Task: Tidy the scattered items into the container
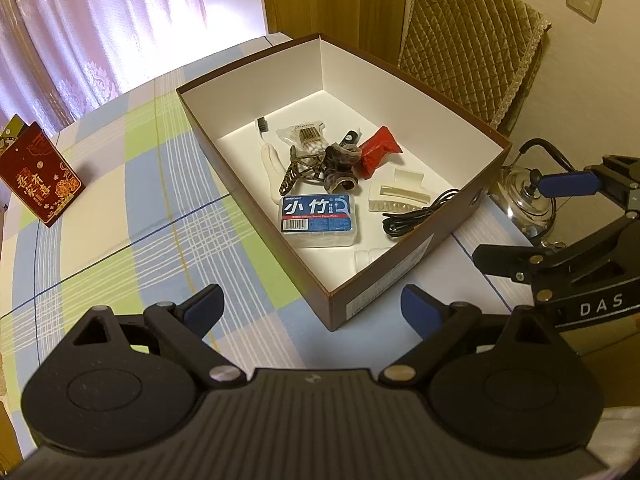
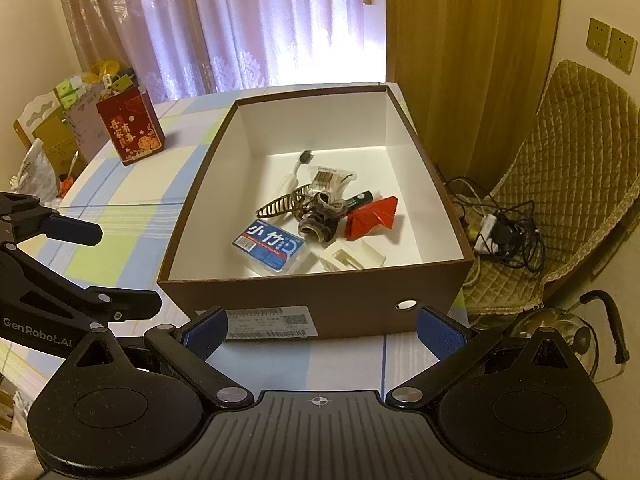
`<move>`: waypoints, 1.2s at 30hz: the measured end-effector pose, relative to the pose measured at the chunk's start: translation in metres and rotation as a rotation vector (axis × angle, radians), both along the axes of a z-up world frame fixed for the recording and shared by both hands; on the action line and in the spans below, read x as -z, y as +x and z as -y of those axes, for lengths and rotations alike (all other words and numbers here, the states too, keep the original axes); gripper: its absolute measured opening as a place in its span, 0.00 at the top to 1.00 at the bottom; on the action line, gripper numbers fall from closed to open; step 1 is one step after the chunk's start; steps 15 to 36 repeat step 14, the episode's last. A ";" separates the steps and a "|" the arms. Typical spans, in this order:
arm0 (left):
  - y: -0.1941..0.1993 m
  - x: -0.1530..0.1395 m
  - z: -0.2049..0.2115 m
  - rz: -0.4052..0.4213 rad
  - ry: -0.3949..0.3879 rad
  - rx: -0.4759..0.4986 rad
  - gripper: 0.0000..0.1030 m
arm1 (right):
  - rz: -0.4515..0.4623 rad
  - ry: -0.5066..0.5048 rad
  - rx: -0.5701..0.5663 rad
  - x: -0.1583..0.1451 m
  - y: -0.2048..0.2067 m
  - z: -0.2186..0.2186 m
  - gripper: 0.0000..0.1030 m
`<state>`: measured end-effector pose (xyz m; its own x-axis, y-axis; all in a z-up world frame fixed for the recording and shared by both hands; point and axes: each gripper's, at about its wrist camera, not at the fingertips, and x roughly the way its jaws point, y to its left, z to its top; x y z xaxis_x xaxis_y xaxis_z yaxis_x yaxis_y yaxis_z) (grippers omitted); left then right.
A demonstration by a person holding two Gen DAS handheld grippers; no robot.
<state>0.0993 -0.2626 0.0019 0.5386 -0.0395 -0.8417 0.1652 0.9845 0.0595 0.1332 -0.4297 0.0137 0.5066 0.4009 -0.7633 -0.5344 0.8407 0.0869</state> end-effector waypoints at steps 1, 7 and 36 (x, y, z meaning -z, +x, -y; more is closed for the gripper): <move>0.000 0.000 0.000 0.000 0.000 0.000 0.09 | 0.000 0.000 0.000 0.000 0.000 0.000 0.00; 0.002 0.000 -0.001 0.006 -0.003 0.001 0.09 | 0.000 -0.004 0.006 0.000 0.001 0.000 0.00; 0.007 0.002 -0.001 0.021 -0.001 -0.002 0.09 | 0.015 -0.010 0.013 -0.002 0.001 0.000 0.00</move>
